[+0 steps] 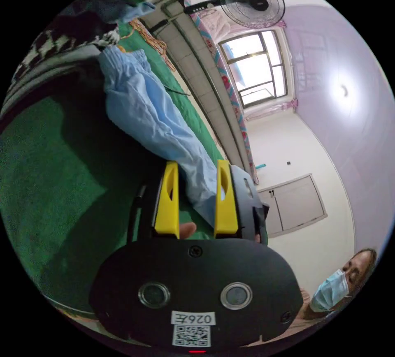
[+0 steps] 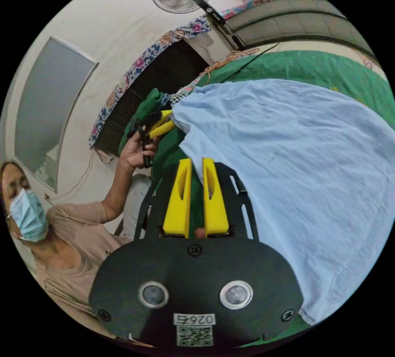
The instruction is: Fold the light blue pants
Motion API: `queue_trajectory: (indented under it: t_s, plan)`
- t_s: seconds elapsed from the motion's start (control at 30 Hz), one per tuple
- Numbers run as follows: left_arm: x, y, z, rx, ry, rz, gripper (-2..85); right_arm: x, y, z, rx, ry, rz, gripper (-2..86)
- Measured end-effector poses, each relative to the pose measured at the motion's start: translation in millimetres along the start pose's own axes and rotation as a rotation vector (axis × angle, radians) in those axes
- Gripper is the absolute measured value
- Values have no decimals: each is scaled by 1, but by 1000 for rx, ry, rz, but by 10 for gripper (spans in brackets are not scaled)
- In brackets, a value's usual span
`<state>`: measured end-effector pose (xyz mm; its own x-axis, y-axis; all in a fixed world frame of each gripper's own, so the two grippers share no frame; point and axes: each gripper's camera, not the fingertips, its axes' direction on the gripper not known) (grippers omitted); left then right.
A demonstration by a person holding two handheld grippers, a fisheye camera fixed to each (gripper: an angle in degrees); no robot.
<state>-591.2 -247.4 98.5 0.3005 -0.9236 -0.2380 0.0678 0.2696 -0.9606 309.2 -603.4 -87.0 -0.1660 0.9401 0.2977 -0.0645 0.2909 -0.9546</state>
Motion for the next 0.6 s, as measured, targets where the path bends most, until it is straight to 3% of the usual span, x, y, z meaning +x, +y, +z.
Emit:
queue_trajectory:
  t_s: [0.07, 0.23, 0.33, 0.4, 0.5, 0.6]
  plan:
    - [-2, 11, -10, 77, -53, -56, 184, 1, 6, -1, -9, 19, -14, 60]
    - [15, 22, -15, 166, -28, -13, 172, -35, 9, 23, -89, 143, -216, 80]
    - [34, 24, -2, 140, -61, 65, 174, -65, 15, 59, -178, 328, -401, 86]
    - [46, 24, 8, 119, -85, 109, 180, -79, 26, 95, -257, 568, -536, 76]
    - [62, 28, 12, 123, -142, 140, 173, -86, 33, 98, -229, 610, -557, 1]
    - [87, 44, -9, 300, -288, 193, 163, -90, 35, 81, -195, 580, -573, -12]
